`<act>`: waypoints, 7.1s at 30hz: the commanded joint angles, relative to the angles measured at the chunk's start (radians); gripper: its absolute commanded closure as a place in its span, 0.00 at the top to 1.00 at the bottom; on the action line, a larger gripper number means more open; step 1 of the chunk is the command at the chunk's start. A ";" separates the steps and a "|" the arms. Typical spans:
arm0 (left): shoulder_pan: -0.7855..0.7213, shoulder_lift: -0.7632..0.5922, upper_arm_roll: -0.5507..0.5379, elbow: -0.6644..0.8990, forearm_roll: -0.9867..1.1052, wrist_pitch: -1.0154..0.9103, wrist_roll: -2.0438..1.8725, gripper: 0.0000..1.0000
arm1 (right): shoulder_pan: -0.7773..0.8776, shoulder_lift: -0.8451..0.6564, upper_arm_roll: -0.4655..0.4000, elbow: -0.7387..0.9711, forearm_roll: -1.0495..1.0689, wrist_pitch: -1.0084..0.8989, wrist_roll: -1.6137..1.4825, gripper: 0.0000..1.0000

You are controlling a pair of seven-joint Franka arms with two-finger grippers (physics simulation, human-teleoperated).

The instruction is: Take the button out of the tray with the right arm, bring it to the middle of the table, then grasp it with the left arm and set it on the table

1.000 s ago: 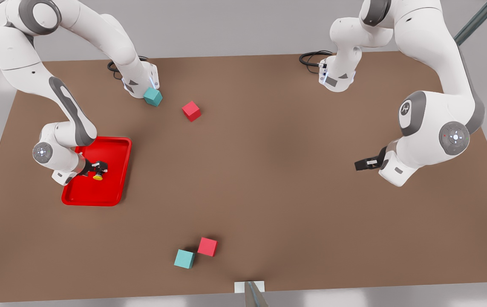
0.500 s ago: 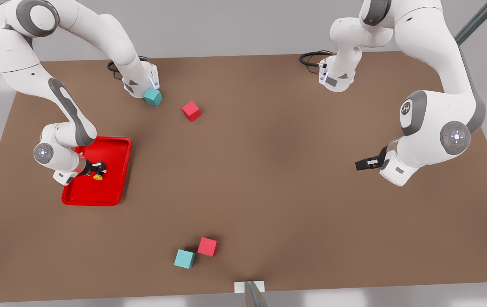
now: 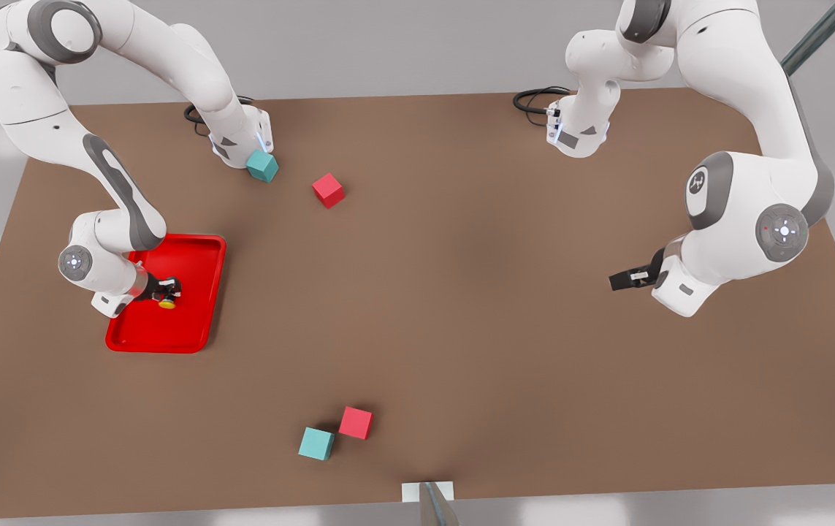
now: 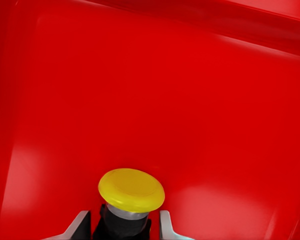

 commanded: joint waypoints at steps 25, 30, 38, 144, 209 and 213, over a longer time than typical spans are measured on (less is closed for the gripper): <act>-0.001 -0.006 0.000 -0.001 0.001 -0.003 -0.004 1.00 | 0.002 -0.015 0.002 0.002 0.002 -0.008 0.000 0.51; -0.001 -0.008 0.000 -0.001 0.001 -0.004 -0.005 1.00 | 0.008 -0.034 0.005 0.007 0.003 -0.027 0.016 0.49; -0.001 -0.008 -0.002 0.001 0.001 -0.023 -0.007 1.00 | 0.284 -0.047 0.003 0.235 0.170 -0.307 0.195 0.49; -0.462 0.489 -0.031 -0.142 -0.102 0.563 -0.634 1.00 | 0.821 -0.262 -0.538 0.672 0.525 -0.851 0.063 1.00; -0.474 0.416 0.037 -0.080 0.476 0.580 -1.435 0.39 | 0.830 -0.262 -0.540 0.674 0.520 -0.872 0.082 1.00; -0.532 0.436 0.069 -0.085 0.611 0.565 -1.573 0.39 | 0.830 -0.249 -0.540 0.672 0.520 -0.872 0.082 1.00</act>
